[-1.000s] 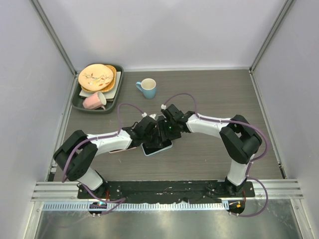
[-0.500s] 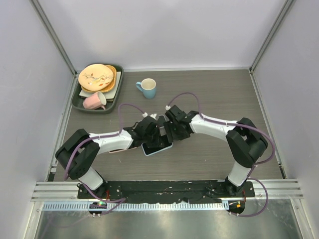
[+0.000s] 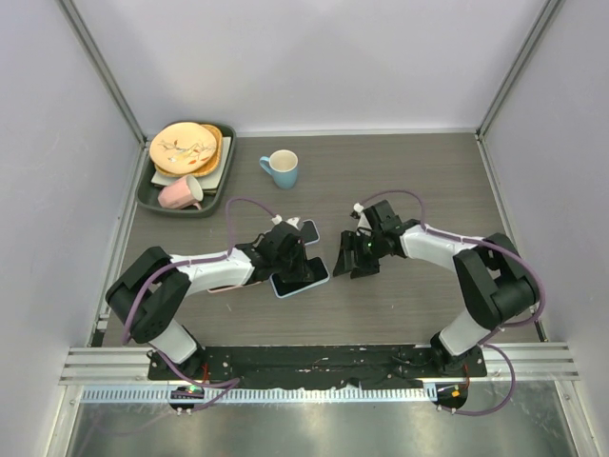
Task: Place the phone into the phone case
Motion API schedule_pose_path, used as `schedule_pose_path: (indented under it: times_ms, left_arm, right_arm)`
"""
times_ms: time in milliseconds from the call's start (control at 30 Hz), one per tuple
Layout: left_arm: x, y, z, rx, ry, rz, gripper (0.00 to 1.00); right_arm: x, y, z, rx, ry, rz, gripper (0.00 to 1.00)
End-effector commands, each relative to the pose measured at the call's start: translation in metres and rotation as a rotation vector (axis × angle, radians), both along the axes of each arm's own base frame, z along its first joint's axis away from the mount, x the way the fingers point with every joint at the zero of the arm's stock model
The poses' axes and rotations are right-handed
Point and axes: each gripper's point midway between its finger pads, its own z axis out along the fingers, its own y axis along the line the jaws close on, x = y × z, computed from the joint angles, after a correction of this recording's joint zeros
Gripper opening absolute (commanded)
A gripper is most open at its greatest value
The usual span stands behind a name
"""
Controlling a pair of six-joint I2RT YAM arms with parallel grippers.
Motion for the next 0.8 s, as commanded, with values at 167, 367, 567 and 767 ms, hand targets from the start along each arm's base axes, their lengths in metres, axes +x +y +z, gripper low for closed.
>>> schedule_pose_path:
  times_ms: [167,367,567,767]
  left_arm:
    - [-0.023,0.038,-0.046,0.185,0.088,0.014,0.00]
    - [-0.022,0.038,-0.047,0.186,0.089,0.012,0.00]
    - [-0.022,0.038,-0.047,0.192,0.089,0.008,0.00]
    - [-0.020,0.036,-0.045,0.196,0.087,0.005,0.00]
  right_arm:
    - [-0.002,0.035,-0.010,0.207,0.057,0.052,0.50]
    - [0.000,0.034,-0.025,0.180,0.082,0.047,0.38]
    - [-0.002,0.024,-0.041,0.103,0.097,0.052,0.27]
    - [-0.006,0.006,-0.067,-0.102,0.096,0.060,0.21]
